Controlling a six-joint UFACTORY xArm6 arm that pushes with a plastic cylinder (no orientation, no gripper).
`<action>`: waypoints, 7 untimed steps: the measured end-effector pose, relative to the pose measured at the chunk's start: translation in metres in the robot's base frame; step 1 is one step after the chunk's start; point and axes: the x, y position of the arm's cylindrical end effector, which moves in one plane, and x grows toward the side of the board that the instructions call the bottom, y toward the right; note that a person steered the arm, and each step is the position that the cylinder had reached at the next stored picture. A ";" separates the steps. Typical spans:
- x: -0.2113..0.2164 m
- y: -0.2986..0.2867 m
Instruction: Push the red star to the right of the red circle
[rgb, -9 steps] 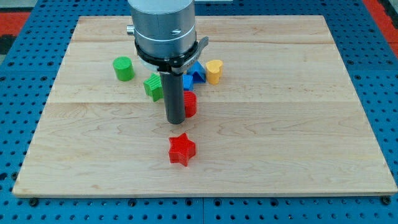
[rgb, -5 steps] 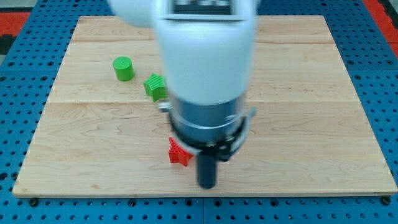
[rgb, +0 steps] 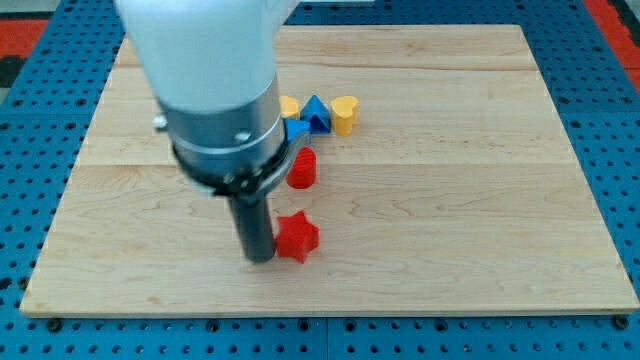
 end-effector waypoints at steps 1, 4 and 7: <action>-0.020 0.069; -0.056 0.158; -0.091 0.153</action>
